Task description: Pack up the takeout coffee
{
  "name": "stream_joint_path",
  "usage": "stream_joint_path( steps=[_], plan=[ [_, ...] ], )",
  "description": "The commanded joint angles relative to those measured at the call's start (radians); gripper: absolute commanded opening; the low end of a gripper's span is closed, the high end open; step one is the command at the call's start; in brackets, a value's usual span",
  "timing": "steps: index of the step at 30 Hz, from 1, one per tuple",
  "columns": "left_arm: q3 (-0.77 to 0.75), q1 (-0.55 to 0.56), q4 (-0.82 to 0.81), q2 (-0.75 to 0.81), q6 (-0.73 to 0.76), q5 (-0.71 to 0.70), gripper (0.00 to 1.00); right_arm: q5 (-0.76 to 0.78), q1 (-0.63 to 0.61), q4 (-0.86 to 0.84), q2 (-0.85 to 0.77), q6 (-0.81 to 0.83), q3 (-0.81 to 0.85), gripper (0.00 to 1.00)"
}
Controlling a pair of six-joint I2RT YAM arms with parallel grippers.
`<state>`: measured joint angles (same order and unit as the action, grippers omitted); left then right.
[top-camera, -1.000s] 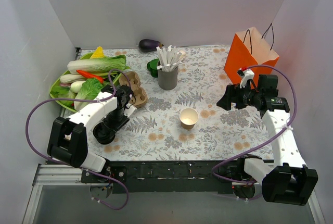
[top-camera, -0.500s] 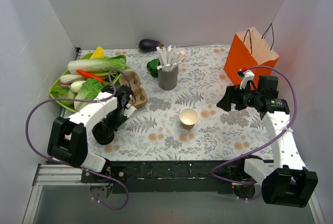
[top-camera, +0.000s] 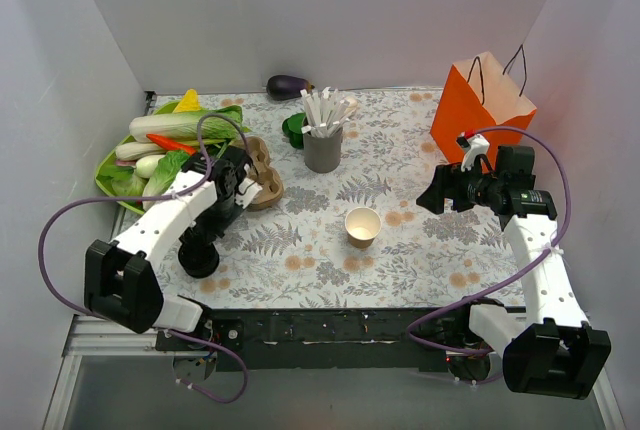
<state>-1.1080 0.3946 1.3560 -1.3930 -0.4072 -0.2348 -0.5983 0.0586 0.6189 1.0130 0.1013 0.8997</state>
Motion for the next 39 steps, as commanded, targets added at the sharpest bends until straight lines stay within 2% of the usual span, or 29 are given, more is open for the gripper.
stream_joint_path(
  steps=[1,4,5,6,8,9,11,12,13,15,21,27,33,39],
  plan=[
    [-0.175,-0.002,0.028,0.029,0.008,0.087,0.00,-0.014,0.003,-0.016,-0.002,0.008,0.011,0.93],
    [-0.289,-0.002,0.028,-0.014,-0.008,0.260,0.00,-0.058,0.003,-0.012,0.001,0.034,0.030,0.93],
    [-0.371,0.000,0.026,-0.026,-0.007,0.314,0.00,-0.111,0.003,-0.008,0.001,0.067,0.036,0.92],
    [-0.407,0.000,0.026,-0.037,-0.005,0.445,0.00,-0.145,0.003,-0.004,0.002,0.089,0.045,0.92],
    [-0.505,0.004,0.026,-0.067,0.022,0.591,0.00,-0.248,0.003,0.007,-0.007,0.158,0.057,0.92],
    [-0.536,0.007,0.026,-0.075,0.045,0.724,0.00,-0.271,0.001,0.018,-0.013,0.232,0.065,0.92],
    [-0.579,0.019,0.023,-0.112,0.082,0.851,0.00,-0.314,-0.011,0.037,-0.037,0.303,0.085,0.91],
    [-0.623,0.024,0.025,-0.133,0.085,0.908,0.00,-0.314,-0.020,0.048,-0.045,0.371,0.096,0.90],
    [-0.644,0.026,0.025,-0.153,0.087,1.022,0.00,-0.313,-0.046,0.051,-0.062,0.397,0.113,0.90],
    [-0.688,0.047,0.025,-0.207,0.091,1.104,0.00,-0.291,-0.086,0.047,-0.076,0.443,0.134,0.89],
    [-0.733,0.161,0.025,-0.303,0.139,1.140,0.00,-0.158,-0.369,0.038,-0.067,0.639,0.243,0.83],
    [-0.733,0.224,0.026,-0.322,0.163,1.186,0.00,-0.037,-0.566,0.013,-0.037,0.849,0.271,0.75],
    [-0.699,0.230,0.028,-0.321,0.154,1.212,0.00,0.034,-0.703,0.031,-0.021,1.128,0.246,0.76],
    [-0.671,0.243,0.028,-0.313,0.143,1.204,0.00,0.061,-0.796,0.015,0.025,1.242,0.252,0.77]
  ],
)
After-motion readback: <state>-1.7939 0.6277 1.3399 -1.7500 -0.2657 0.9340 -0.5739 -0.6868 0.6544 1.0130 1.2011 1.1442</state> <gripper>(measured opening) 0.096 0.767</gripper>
